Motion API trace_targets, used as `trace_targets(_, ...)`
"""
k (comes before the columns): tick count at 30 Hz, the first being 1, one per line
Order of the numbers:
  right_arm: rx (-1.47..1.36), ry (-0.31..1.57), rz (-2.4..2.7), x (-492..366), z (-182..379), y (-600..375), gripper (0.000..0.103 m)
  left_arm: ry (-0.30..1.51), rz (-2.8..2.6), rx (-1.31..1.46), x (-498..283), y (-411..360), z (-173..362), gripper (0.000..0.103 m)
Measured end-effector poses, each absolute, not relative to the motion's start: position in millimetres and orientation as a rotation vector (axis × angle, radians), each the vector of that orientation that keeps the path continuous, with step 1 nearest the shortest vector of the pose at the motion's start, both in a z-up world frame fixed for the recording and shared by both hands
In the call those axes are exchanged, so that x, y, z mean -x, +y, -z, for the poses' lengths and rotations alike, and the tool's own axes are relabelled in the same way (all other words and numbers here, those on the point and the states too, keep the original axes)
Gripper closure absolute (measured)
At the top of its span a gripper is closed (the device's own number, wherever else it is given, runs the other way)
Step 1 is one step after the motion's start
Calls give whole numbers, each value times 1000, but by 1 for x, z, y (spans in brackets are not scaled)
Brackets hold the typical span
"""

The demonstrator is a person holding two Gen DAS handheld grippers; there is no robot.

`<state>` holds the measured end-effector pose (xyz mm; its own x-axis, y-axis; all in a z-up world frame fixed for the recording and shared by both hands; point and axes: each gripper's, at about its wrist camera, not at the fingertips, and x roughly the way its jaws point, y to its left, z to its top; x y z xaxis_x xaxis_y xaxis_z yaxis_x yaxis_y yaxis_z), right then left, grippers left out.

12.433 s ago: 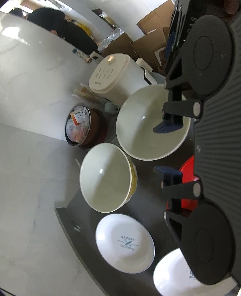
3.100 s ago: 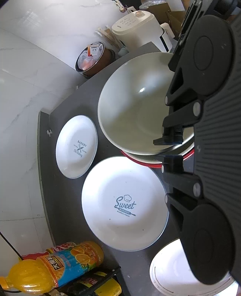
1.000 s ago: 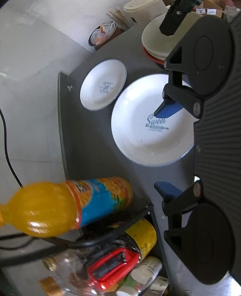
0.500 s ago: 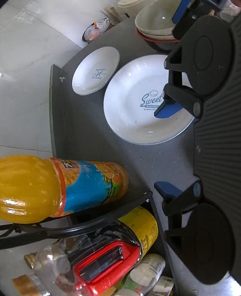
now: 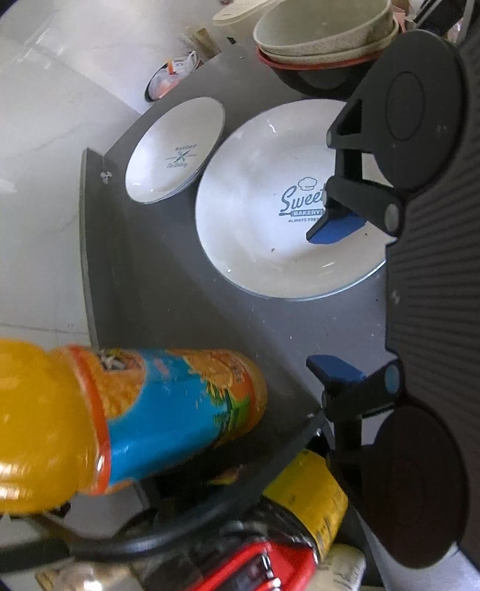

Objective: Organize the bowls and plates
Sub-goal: 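Move both grippers to the rim of the white 'Sweet' plate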

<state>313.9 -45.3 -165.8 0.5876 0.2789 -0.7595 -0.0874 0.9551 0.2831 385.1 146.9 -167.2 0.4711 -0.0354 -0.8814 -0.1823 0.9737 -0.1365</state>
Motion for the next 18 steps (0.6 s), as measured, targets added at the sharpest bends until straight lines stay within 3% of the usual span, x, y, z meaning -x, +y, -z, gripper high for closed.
trace_targets(10,-296,904,-156,-323,197,-55,51,1122,-37,203,-399,145,200,67)
trace_targets(18,-289,909,-170,-335,210,-49,65,1114,-14,257,-403,150,209,89)
